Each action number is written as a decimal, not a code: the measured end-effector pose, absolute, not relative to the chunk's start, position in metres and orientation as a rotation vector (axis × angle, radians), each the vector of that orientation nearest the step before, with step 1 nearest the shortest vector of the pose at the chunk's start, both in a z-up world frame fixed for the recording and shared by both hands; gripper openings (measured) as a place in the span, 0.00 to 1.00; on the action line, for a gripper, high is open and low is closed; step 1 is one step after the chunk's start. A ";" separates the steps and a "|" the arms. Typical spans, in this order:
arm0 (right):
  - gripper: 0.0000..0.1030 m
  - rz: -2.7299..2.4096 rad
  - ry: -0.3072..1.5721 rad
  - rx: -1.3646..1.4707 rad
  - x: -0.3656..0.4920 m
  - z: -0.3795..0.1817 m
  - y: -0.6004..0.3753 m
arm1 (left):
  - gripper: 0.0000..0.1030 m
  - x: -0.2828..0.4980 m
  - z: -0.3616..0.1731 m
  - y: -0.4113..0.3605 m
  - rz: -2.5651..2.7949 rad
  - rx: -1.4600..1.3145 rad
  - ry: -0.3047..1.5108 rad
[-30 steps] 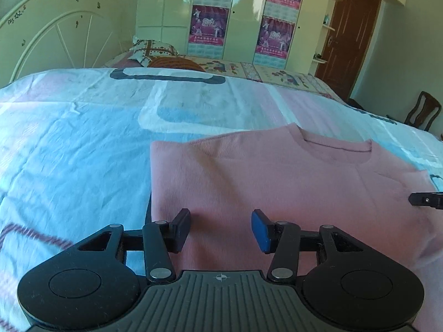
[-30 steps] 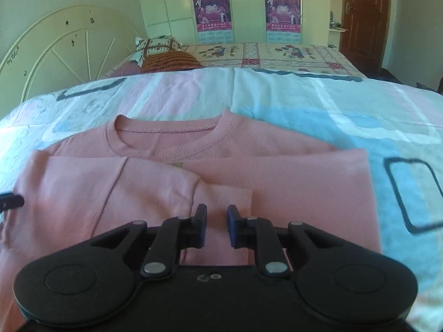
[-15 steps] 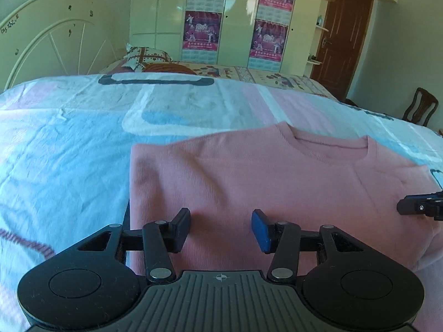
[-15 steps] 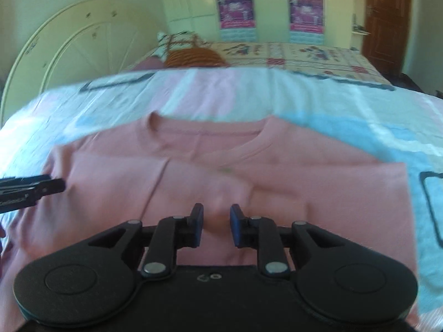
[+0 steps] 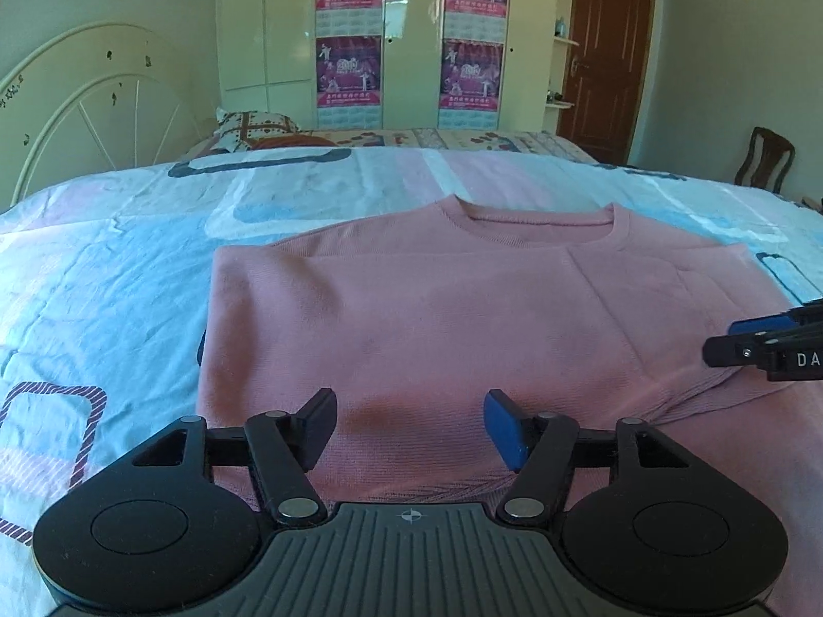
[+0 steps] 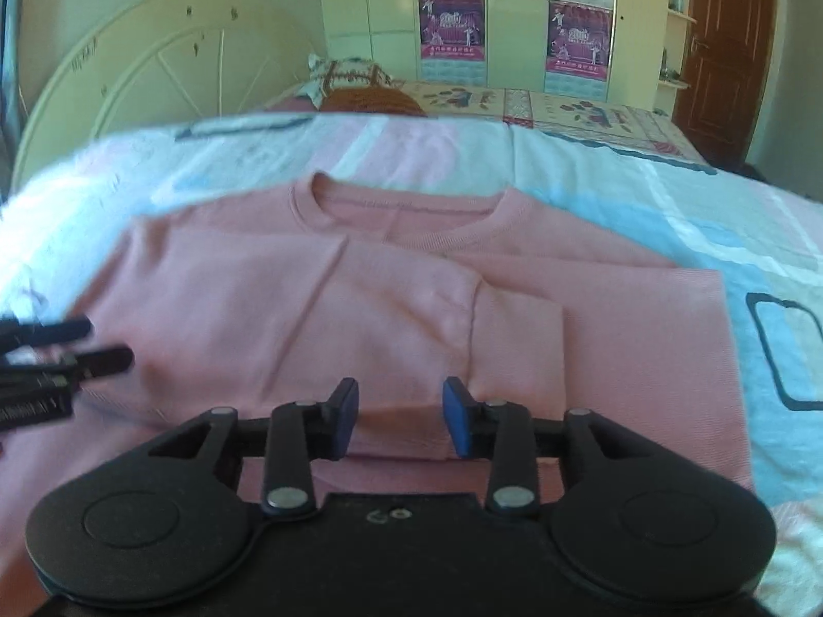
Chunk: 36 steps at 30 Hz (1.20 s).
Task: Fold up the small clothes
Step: 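Smooth the folded sleeves flat with both tools open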
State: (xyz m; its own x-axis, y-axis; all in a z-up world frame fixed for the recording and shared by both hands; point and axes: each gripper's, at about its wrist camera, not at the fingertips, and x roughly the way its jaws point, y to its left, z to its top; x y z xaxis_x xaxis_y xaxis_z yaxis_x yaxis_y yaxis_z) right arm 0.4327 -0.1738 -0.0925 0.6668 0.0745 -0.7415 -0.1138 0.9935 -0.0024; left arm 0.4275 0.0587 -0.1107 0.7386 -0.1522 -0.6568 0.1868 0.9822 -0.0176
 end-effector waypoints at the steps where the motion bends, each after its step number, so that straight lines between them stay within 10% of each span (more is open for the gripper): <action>1: 0.32 0.075 0.855 -0.053 0.432 -0.096 -0.178 | 0.61 0.428 -0.113 0.062 -0.176 0.051 0.732; 36: 0.34 0.039 0.798 0.125 0.360 -0.078 -0.235 | 0.63 0.360 -0.109 0.078 -0.033 0.065 0.735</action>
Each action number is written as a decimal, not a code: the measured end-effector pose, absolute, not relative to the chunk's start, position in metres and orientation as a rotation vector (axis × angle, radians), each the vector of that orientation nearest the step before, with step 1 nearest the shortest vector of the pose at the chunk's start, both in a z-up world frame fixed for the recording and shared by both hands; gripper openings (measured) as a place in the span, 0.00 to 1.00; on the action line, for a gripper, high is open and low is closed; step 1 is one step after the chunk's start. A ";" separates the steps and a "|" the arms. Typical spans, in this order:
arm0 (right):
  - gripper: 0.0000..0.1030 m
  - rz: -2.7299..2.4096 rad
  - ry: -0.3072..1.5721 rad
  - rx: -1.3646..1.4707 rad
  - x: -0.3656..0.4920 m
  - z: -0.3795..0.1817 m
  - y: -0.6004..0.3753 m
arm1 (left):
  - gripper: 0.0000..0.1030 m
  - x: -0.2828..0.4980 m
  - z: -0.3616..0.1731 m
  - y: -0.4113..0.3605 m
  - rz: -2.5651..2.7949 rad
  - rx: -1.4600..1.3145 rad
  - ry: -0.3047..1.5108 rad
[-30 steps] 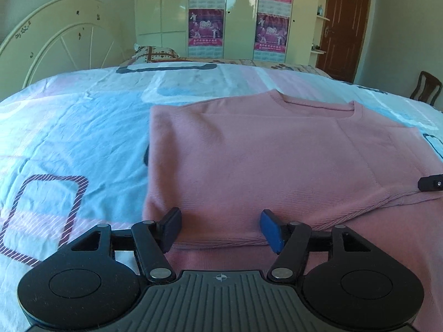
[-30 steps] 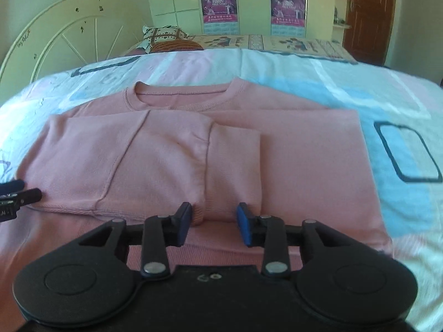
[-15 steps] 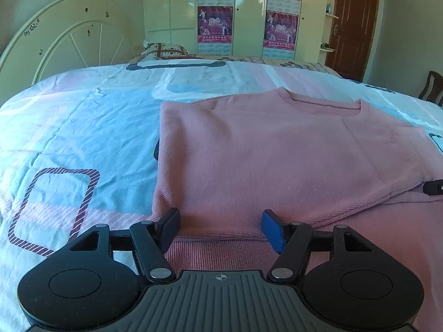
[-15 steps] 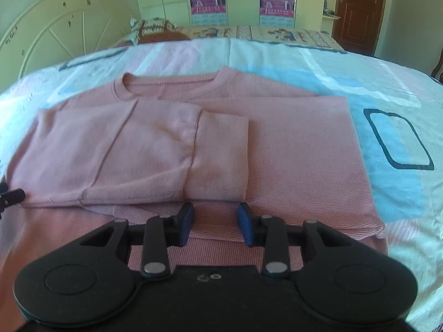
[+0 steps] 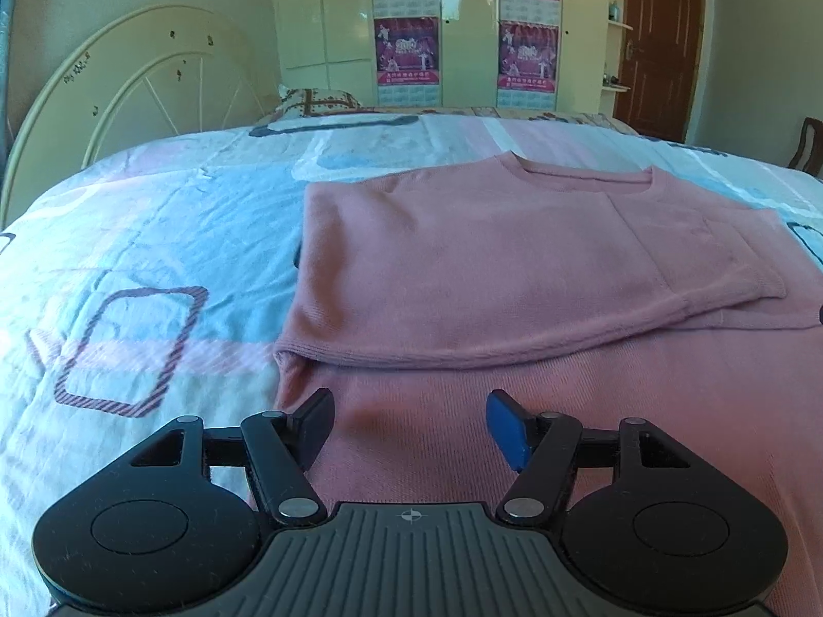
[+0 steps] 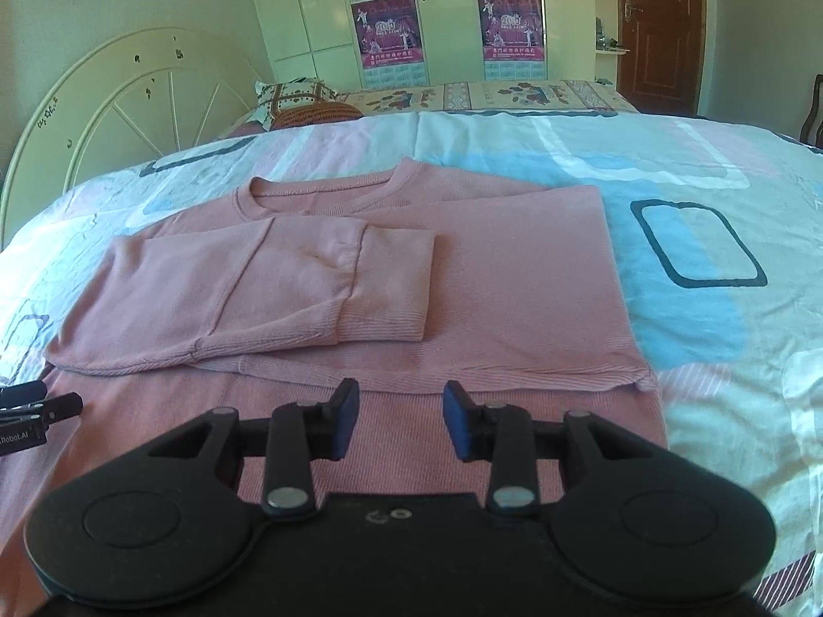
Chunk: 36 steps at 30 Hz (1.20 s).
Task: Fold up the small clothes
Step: 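Smooth the folded sleeves flat with both tools open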
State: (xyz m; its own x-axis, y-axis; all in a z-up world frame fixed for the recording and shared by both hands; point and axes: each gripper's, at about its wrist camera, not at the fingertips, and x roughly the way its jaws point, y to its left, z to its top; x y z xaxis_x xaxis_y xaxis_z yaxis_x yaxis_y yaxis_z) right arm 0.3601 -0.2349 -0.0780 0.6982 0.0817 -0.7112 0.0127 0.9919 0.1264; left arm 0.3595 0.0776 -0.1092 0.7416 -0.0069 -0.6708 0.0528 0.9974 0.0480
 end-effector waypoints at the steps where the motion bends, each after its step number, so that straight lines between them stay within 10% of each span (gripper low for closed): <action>1: 0.37 0.035 0.787 0.127 0.363 -0.077 -0.235 | 0.63 0.361 -0.107 0.081 -0.024 0.059 0.721; 4: 0.49 0.030 0.749 0.144 0.376 -0.073 -0.235 | 0.63 0.378 -0.103 0.092 -0.006 0.048 0.709; 11: 0.30 0.031 0.724 0.134 0.435 -0.075 -0.226 | 0.63 0.443 -0.088 0.103 -0.046 0.035 0.668; 36: 0.29 0.008 0.747 0.104 0.511 -0.087 -0.230 | 0.75 0.531 -0.108 0.093 -0.087 0.003 0.649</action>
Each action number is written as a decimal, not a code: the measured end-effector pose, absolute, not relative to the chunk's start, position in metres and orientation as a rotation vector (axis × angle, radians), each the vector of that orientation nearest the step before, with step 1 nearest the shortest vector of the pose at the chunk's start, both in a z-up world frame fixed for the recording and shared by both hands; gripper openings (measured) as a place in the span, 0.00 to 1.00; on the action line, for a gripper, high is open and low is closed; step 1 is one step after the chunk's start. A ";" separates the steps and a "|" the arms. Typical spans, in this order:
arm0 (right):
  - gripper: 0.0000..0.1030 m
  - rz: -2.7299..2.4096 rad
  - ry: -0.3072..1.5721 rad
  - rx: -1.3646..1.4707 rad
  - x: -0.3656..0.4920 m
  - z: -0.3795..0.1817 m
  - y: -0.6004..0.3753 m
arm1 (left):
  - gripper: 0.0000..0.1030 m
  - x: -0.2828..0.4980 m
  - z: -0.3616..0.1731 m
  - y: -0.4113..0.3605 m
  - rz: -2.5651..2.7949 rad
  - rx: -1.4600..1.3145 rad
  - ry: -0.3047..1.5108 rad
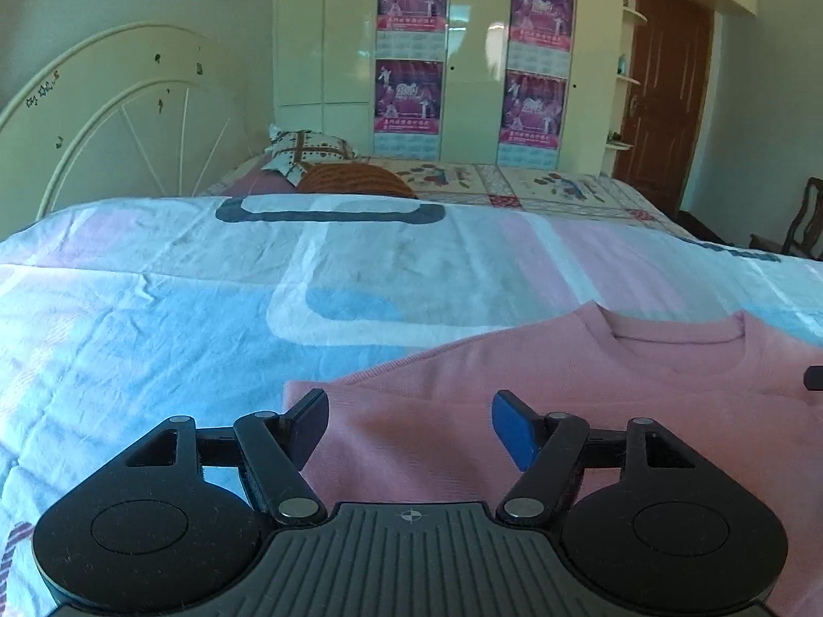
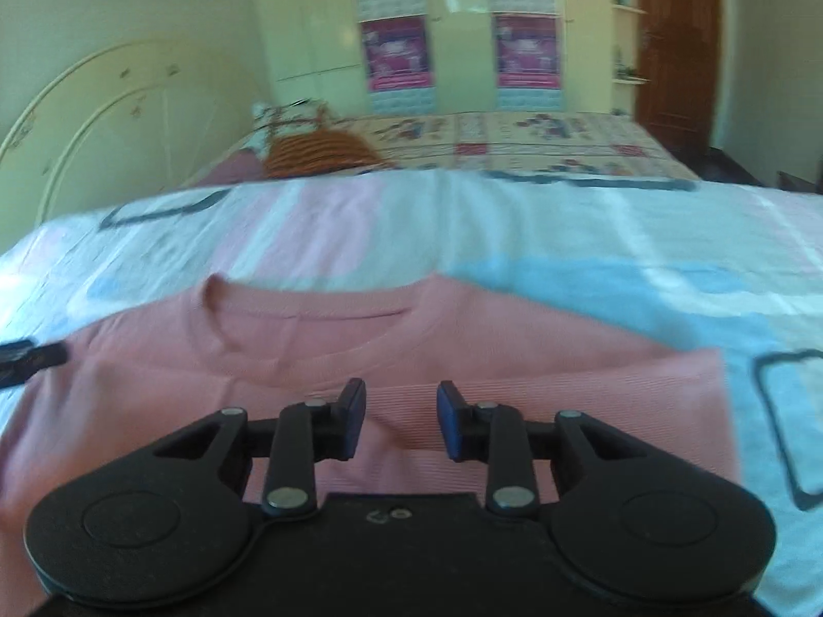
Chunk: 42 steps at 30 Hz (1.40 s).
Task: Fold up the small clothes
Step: 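Smooth the folded sleeves flat with both tools open, then move both tools to the sweatshirt hem and close on it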
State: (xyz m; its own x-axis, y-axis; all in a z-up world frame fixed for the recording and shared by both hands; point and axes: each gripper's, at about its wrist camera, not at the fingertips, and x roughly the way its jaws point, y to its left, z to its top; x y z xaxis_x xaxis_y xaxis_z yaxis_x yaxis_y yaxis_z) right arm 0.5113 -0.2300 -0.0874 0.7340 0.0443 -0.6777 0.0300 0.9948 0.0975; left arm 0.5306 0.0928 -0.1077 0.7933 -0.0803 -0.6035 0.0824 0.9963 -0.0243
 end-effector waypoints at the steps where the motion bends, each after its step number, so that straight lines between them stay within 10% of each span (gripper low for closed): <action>1: 0.29 -0.033 0.777 0.100 0.514 -0.092 -0.241 | 0.76 0.528 -0.113 0.088 -0.095 0.023 0.670; 10: 0.34 -0.054 0.768 0.158 0.459 -0.079 -0.281 | 0.79 0.463 -0.113 0.089 -0.041 0.016 0.712; 14: 0.54 -0.038 0.766 0.154 0.400 -0.073 -0.298 | 0.79 0.405 -0.116 0.103 -0.016 0.036 0.768; 42: 0.48 0.077 0.889 0.625 0.121 -0.106 -0.368 | 0.65 0.133 -0.117 0.171 -0.081 -0.367 0.841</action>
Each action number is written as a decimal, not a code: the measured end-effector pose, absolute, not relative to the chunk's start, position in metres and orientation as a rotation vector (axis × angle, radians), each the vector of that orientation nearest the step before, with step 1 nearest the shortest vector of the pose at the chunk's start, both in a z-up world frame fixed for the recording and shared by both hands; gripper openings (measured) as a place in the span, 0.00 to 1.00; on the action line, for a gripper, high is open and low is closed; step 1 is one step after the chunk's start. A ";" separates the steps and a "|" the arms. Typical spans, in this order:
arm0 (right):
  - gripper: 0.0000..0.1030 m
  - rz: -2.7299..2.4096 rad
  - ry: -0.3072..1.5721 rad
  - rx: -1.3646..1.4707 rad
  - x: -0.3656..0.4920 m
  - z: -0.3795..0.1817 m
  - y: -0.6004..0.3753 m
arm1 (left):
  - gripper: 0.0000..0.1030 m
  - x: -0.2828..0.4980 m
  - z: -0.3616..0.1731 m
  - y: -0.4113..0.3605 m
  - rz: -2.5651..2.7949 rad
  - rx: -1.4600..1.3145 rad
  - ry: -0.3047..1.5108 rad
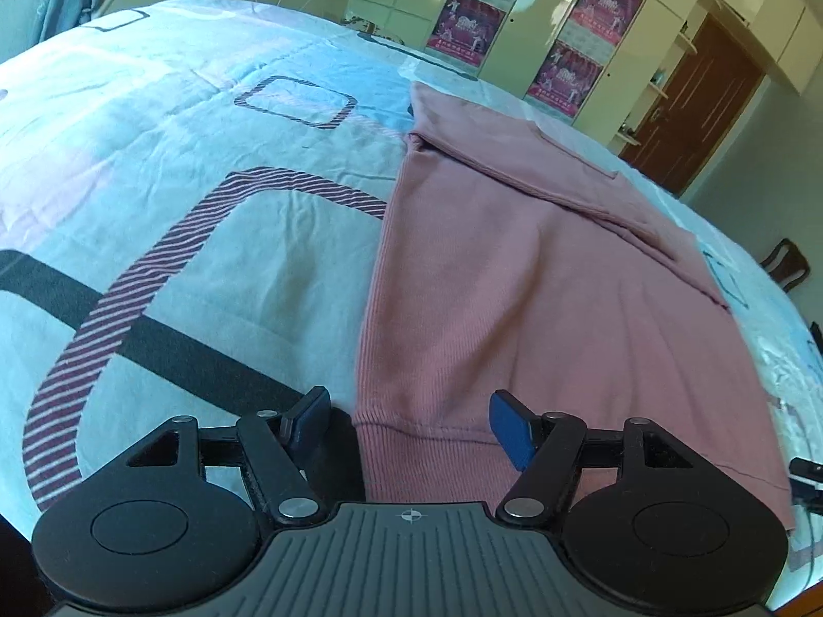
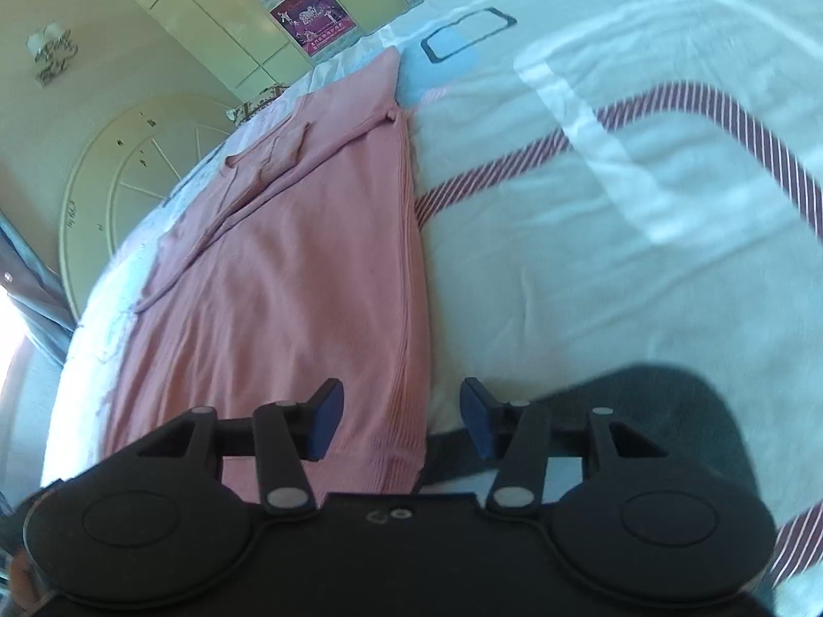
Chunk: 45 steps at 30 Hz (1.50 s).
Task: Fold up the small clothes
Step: 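Move both tools to the sweatshirt hem and close on it, then lift the held hem with both tools and fold it toward the collar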
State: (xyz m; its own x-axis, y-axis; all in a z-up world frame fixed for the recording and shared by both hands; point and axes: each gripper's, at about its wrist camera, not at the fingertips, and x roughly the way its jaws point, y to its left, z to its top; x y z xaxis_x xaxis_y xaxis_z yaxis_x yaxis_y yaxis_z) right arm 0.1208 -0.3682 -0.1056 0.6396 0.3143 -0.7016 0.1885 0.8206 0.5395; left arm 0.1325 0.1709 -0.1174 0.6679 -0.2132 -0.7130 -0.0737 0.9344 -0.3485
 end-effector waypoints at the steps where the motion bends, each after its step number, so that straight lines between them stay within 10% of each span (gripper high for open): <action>1: 0.47 0.086 0.888 0.648 0.118 -0.108 -0.369 | 0.63 0.130 -0.119 0.170 -0.094 -0.389 0.836; 4: 0.41 0.124 0.894 0.712 0.115 -0.112 -0.367 | 0.42 0.126 -0.124 0.169 -0.135 -0.447 0.844; 13: 0.10 0.193 0.907 0.764 0.111 -0.123 -0.354 | 0.41 0.126 -0.141 0.186 -0.184 -0.653 0.811; 15: 0.08 0.199 0.881 0.760 0.109 -0.119 -0.353 | 0.04 0.126 -0.138 0.184 -0.177 -0.625 0.795; 45: 0.07 0.201 0.629 0.598 0.181 -0.009 -0.361 | 0.04 0.196 -0.051 0.186 -0.171 -0.744 0.552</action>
State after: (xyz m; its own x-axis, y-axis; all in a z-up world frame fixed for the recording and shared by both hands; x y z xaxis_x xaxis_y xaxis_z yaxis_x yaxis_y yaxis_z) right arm 0.1811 -0.3607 -0.0087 0.7959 0.3515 -0.4930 0.0004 0.8139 0.5810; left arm 0.1959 0.1864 -0.0514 0.8450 -0.3371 -0.4152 -0.0444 0.7294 -0.6827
